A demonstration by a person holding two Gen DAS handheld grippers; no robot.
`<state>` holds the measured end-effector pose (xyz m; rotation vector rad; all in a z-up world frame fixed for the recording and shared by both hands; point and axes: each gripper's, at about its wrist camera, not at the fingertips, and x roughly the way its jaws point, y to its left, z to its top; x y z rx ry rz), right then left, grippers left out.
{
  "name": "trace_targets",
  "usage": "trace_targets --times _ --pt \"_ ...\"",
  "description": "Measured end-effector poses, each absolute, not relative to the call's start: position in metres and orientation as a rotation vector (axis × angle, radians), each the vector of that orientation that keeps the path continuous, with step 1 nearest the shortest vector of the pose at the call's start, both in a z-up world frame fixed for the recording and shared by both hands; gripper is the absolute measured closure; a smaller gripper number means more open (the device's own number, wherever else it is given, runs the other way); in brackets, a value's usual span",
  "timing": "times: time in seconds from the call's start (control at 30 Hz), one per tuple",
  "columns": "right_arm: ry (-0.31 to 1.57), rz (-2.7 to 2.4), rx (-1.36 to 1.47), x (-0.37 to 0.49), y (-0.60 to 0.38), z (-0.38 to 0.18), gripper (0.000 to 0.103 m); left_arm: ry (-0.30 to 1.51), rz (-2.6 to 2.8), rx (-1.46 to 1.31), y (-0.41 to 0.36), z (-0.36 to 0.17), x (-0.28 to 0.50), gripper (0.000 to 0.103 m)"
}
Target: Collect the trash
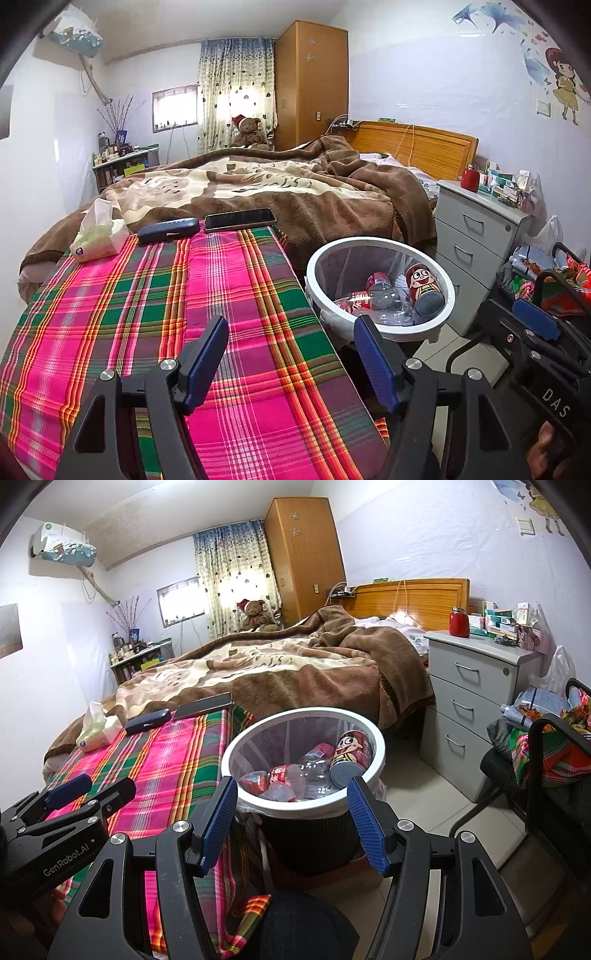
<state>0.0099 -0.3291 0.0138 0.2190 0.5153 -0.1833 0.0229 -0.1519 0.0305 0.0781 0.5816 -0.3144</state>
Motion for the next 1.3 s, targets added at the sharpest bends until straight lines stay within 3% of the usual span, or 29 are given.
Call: trace_targets --times 1.3 --pt "0.514 -0.183 0.220 0.0091 -0.3287 0.0143 0.040 0.590 -0.327 0.079 -0.1565 0.0291 0.0207 0.033"
